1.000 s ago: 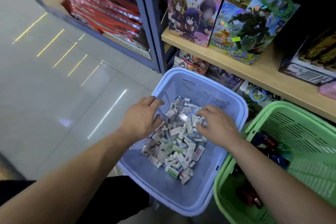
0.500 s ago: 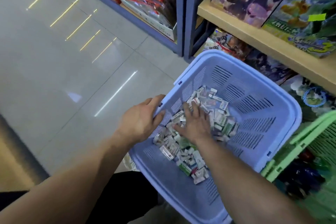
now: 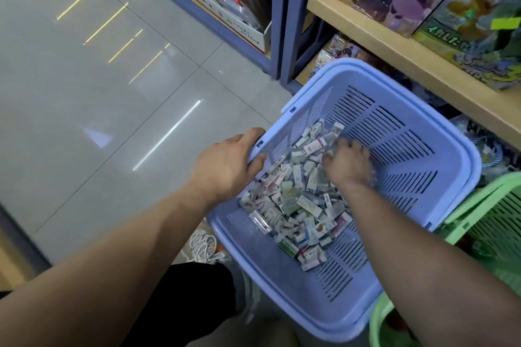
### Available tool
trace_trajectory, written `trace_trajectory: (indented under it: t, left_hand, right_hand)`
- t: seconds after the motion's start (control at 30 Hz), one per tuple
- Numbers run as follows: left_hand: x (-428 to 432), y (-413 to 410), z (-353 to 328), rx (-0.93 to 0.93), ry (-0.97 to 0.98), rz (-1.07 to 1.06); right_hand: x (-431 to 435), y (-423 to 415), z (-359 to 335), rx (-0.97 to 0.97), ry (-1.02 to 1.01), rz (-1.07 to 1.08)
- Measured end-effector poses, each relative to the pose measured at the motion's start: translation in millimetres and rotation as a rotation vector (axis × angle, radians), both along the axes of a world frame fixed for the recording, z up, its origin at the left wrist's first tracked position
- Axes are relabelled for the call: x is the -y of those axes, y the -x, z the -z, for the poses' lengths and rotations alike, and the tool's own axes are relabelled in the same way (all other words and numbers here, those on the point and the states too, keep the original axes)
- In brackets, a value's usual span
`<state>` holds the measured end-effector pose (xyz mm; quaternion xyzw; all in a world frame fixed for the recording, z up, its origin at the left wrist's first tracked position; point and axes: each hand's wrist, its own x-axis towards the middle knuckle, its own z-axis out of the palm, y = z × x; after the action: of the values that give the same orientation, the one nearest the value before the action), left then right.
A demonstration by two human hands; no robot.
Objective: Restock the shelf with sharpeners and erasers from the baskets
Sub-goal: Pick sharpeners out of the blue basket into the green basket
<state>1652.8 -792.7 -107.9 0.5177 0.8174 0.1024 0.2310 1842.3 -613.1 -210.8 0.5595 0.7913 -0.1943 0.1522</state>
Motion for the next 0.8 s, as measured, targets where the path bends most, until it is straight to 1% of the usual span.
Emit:
trace_trajectory:
  t: [0.07,0.13,0.2,0.23,0.37,0.43,0.47,0.57,0.6,0.63,0.67,0.73,0.8]
  left_hand:
    - [-0.8,0.4,-0.4,0.005,0.005,-0.003]
    - [-1.1,1.0,-0.4,0.002,0.004,-0.005]
    - [-1.0,0.9,-0.7,-0.005,-0.006,-0.007]
    - [-1.4,0.8,-1.0,-0.009,-0.017,-0.011]
    - [-2.6,-1.1,-5.8,-0.037,-0.012,-0.004]
    - [-0.9,-3.1,-11.3,-0.055,-0.01,-0.02]
    - [0.1,-5.1,-15.0,-0.094,-0.031,-0.019]
    - [-4.6,-20.5,-28.9,-0.26,-0.19,0.07]
    - [-8.2,-30.6,-31.9,-0.284,-0.233,0.118]
    - [-12.6,-43.6,-34.6,-0.254,-0.224,0.167]
    - [-17.8,-58.0,-34.9,-0.177,-0.177,0.211]
    - [-29.2,-85.2,-22.7,-0.005,0.024,0.286]
    - [-44.5,-106.4,4.2,0.026,0.208,0.38]
  right_hand:
    - [16.0,13.4,-13.3,-0.056,0.027,-0.053]
    - [26.7,22.0,-28.4,-0.117,0.111,-0.105]
    - [30.3,19.7,-46.4,-0.174,0.166,-0.165]
    - [30.6,14.0,-56.7,-0.199,0.161,-0.194]
    - [28.8,-22.1,-99.7,-0.266,0.093,-0.236]
    - [26.5,-42.9,-119.8,-0.286,0.024,-0.231]
    - [24.9,-53.3,-128.2,-0.294,-0.02,-0.232]
    - [19.6,-82.5,-143.4,-0.239,-0.158,-0.278]
    - [19.1,-91.7,-143.2,-0.2,-0.184,-0.306]
    - [19.1,-100.4,-141.2,-0.156,-0.192,-0.334]
    - [19.8,-108.2,-137.3,-0.118,-0.186,-0.357]
    - [22.2,-119.7,-128.8,-0.107,-0.165,-0.365]
    - [22.1,-123.1,-123.1,-0.157,-0.171,-0.334]
